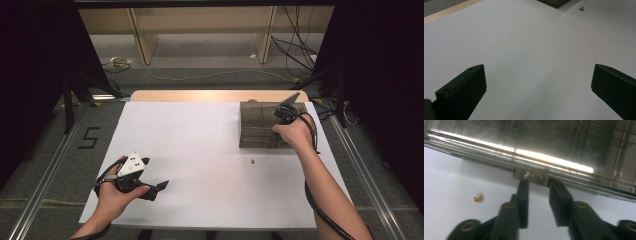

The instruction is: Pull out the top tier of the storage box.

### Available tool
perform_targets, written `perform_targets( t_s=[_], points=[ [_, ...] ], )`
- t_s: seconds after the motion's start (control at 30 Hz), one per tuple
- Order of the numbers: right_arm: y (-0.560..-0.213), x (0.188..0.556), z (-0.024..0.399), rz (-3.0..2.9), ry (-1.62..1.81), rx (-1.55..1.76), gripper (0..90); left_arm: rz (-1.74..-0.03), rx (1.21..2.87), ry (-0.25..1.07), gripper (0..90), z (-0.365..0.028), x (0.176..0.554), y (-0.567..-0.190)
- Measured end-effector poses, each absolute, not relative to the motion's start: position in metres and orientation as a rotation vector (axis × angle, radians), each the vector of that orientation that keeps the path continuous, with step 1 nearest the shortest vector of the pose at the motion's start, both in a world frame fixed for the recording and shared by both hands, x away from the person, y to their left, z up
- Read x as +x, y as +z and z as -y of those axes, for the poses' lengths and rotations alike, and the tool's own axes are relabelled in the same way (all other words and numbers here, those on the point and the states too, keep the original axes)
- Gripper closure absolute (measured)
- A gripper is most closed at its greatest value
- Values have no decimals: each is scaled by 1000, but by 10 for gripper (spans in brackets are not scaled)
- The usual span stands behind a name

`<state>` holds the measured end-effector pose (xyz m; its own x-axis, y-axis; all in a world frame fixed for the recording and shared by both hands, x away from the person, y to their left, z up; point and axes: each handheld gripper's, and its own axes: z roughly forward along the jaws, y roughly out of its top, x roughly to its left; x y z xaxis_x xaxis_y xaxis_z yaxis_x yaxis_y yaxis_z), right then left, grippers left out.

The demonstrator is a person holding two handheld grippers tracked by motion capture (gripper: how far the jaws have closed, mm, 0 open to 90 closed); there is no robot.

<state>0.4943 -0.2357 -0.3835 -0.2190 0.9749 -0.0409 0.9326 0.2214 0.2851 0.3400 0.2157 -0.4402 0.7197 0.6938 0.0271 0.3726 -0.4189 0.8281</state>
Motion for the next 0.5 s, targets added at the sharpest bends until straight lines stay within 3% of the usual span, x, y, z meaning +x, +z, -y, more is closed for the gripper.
perform_targets(
  t_s=[0.17, 0.2, 0.5],
  points=[
    [-383, 493, 237, -2272, 310, 1831, 585, -813, 2047, 466, 0, -215, 341, -441],
    [-384, 494, 238, -2268, 325, 1861, 532, -811, 2050, 468, 0, -215, 340, -440],
    [-382, 497, 233, -2261, 333, 1907, 492, -809, 2051, 466, 0, -215, 340, -441]
  ],
)
